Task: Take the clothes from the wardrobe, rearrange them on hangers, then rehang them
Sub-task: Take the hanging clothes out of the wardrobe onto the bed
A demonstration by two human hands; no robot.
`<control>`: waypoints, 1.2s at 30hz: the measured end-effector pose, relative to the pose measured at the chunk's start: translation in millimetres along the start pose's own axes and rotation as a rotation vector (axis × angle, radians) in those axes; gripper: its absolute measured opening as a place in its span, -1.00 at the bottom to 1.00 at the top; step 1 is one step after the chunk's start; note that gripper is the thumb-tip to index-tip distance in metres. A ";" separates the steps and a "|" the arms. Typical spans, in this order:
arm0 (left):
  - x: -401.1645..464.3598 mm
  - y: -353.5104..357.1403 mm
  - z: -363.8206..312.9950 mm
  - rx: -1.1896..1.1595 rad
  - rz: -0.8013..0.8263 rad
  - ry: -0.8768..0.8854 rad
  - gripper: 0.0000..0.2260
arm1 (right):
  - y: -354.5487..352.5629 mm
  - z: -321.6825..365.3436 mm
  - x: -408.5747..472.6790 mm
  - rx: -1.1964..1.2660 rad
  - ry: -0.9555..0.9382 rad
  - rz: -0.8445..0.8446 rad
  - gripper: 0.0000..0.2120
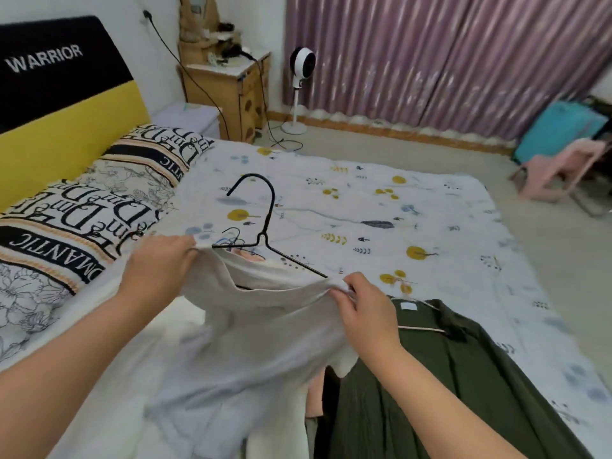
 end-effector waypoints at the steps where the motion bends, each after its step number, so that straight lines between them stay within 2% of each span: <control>1: -8.9 -8.7 -19.1 -0.015 -0.018 0.021 -0.79 | -17.8 -6.0 -13.5 0.011 0.008 -0.012 -0.80; 5: -40.7 -38.7 -99.5 -0.071 -0.106 0.116 -0.51 | -86.5 -35.2 -71.1 0.089 0.045 -0.041 -0.92; 7: -51.9 -53.2 -141.9 -0.092 -0.181 0.178 -0.52 | -119.7 -52.2 -101.0 0.086 0.051 -0.094 -0.81; 10: -69.1 -70.9 -205.0 -0.113 -0.269 0.257 -0.54 | -169.6 -76.6 -141.5 0.084 0.066 -0.176 -0.78; 15: -82.8 -78.3 -292.4 -0.231 -0.241 0.315 -0.44 | -249.2 -113.8 -188.5 -0.002 0.102 -0.276 -0.80; 20: -70.4 -68.8 -369.1 -0.287 -0.176 0.360 -0.58 | -315.9 -158.1 -212.4 -0.078 0.211 -0.395 -0.75; 23: -53.5 -59.5 -408.2 -0.350 -0.156 0.387 -0.64 | -348.1 -189.7 -213.4 -0.121 0.303 -0.395 -0.68; 31: 6.9 -25.5 -515.0 -0.422 -0.071 0.467 -0.73 | -410.4 -263.9 -199.4 -0.196 0.411 -0.414 -0.88; 36: 28.8 -8.2 -578.3 -0.422 -0.020 0.530 -0.76 | -442.9 -307.9 -201.0 -0.175 0.438 -0.464 -0.88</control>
Point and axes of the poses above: each hand's wrist, its own x-axis towards the middle knuckle, its own y-axis out of the palm, z = x × y, the point moved 2 cm from there along x, towards the middle knuckle, and after that the axes turned 10 degrees about z, right-handed, at the moved point
